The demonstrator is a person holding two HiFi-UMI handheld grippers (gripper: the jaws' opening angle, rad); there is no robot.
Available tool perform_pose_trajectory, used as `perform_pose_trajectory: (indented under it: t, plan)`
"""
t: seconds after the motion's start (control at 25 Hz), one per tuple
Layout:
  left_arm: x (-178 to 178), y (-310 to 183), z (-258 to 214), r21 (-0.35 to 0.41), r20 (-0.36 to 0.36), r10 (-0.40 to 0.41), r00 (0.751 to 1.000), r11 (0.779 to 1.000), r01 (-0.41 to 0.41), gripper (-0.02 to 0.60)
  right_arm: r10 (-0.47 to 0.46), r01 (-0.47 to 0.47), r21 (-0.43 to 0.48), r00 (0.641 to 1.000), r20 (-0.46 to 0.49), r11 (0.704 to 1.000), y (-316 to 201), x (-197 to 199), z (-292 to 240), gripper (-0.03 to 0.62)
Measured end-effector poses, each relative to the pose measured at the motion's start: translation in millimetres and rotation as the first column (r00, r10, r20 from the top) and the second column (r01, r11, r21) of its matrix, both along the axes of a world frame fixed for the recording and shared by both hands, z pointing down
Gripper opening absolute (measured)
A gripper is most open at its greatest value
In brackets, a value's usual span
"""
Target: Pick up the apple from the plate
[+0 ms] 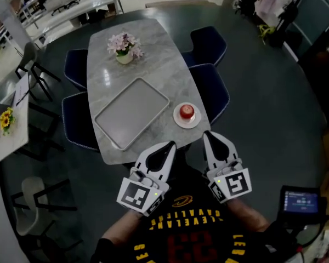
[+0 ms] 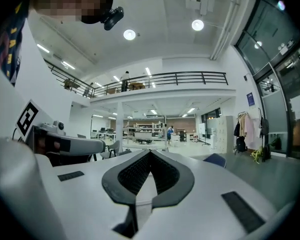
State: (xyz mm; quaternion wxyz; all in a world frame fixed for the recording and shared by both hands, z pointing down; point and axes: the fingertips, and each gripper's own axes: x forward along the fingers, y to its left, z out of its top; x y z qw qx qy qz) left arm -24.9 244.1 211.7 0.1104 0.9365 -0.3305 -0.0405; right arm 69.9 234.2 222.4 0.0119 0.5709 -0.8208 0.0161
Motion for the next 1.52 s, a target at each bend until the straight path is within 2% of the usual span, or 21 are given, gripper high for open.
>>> perform_pose_trajectory:
  t: [0.28, 0.52, 0.6, 0.72, 0.92, 1.04, 1.16, 1.24, 1.36, 1.44, 1.52]
  plan:
    - [6.6, 17.0, 8.6, -0.029, -0.009, 0.026, 1.000, 0.999, -0.026, 0.002, -0.041, 0.042, 0.018, 0.999, -0.031, 0.999, 20.2, -3.7, -3.1, 0.006]
    - [-4.6, -1.0, 3.6, 0.005, -0.017, -0.034, 0.999, 0.999, 0.035, 0.002, -0.100, 0.099, -0.007, 0.994, -0.049, 0.995, 5.3, -17.2, 8.2, 0.006]
    - [-6.5, -0.1, 6.0, -0.007, -0.008, -0.049, 0.999, 0.999, 0.049, 0.002, -0.120, 0.120, -0.004, 0.992, -0.045, 0.993, 3.2, -21.3, 6.5, 0.006]
    - [1.1, 2.6, 13.4, -0.030, 0.008, -0.027, 1.000, 0.999, 0.027, 0.002, -0.131, 0.132, 0.002, 0.990, -0.043, 0.991, 5.5, -23.8, 5.4, 0.006]
    - [36.4, -12.5, 27.4, -0.033, 0.024, 0.012, 1.000, 0.999, -0.011, 0.002, -0.095, 0.096, 0.024, 0.995, -0.030, 0.995, -8.1, 9.5, 13.9, 0.006]
    - [44.1, -11.8, 24.5, -0.035, 0.031, 0.028, 0.999, 0.999, -0.026, 0.002, -0.091, 0.092, 0.053, 0.996, -0.025, 0.994, -8.0, 13.6, 5.8, 0.006]
    - [49.4, 8.1, 7.4, -0.031, 0.038, 0.032, 0.999, 0.999, -0.031, 0.002, -0.080, 0.077, 0.071, 0.996, 0.038, 0.995, 9.6, 17.4, -17.4, 0.006]
    - [66.5, 24.6, -9.5, -0.021, 0.044, 0.018, 0.999, 1.000, -0.017, 0.002, -0.078, 0.075, 0.045, 0.994, 0.077, 0.996, 26.5, 35.2, -31.4, 0.006]
    - [90.5, 26.1, -24.2, 0.005, 0.033, 0.020, 0.999, 1.000, -0.020, 0.002, -0.078, 0.078, 0.000, 0.996, 0.032, 0.997, 30.6, 59.9, -32.8, 0.006]
    - [89.9, 15.8, -21.4, 0.016, 0.027, 0.027, 0.999, 1.000, -0.027, 0.002, -0.081, 0.081, -0.002, 0.997, -0.001, 0.997, 20.3, 59.4, -25.4, 0.006]
    - [80.0, 8.4, -7.8, 0.001, 0.057, 0.027, 0.998, 1.000, -0.027, 0.002, -0.089, 0.089, 0.010, 0.996, -0.016, 0.996, 11.2, 51.7, -19.7, 0.006]
